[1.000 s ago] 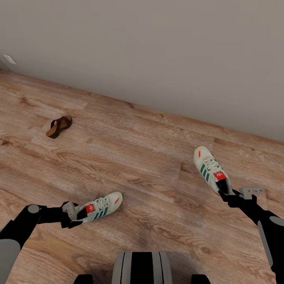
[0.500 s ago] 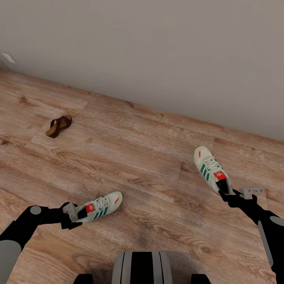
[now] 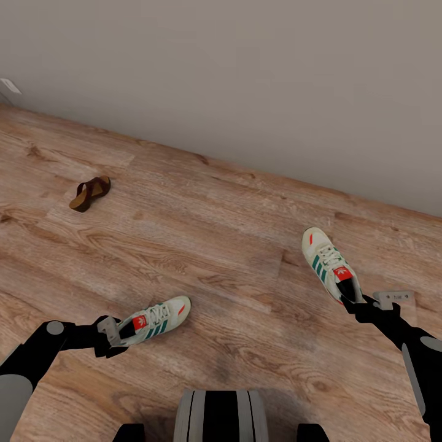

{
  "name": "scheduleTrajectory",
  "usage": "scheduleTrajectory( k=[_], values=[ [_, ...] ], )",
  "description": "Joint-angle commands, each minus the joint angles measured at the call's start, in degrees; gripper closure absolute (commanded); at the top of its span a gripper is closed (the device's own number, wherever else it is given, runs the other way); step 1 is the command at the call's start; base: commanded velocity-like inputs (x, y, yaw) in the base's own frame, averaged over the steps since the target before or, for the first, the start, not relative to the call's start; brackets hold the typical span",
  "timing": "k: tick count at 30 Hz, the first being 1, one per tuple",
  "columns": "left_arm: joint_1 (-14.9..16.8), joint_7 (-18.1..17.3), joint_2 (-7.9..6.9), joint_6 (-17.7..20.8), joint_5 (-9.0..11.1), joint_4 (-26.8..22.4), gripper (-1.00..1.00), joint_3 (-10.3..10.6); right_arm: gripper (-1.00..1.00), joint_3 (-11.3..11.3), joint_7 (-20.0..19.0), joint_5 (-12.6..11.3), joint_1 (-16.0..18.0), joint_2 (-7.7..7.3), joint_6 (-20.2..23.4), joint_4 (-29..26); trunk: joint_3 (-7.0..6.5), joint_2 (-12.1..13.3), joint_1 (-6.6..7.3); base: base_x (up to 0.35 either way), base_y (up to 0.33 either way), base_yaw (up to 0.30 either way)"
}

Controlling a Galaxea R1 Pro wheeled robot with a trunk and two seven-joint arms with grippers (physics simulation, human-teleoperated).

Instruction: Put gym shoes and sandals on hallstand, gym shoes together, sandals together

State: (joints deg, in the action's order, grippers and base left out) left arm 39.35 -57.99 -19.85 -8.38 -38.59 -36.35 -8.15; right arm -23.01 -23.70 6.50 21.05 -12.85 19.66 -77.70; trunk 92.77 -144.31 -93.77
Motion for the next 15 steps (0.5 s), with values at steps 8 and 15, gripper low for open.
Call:
scheduleTrajectory(
  k=[8,15],
  values=[
    [0.02,-0.14,-0.03,-0.40,-3.99,-0.08,-1.00,-0.37,1.00,-0.13,-0.47,0.53,0.04,0.02,0.21,-0.08,0.04,-0.01,0.01,0.000,0.000,0.000],
    [-0.05,3.01,-0.06,-0.40,-4.97,-0.05,-1.00,-0.37,1.00,-0.15,-0.47,0.54,0.04,0.02,0.21,-0.08,0.04,-0.01,0.01,0.000,0.000,0.000]
  ],
)
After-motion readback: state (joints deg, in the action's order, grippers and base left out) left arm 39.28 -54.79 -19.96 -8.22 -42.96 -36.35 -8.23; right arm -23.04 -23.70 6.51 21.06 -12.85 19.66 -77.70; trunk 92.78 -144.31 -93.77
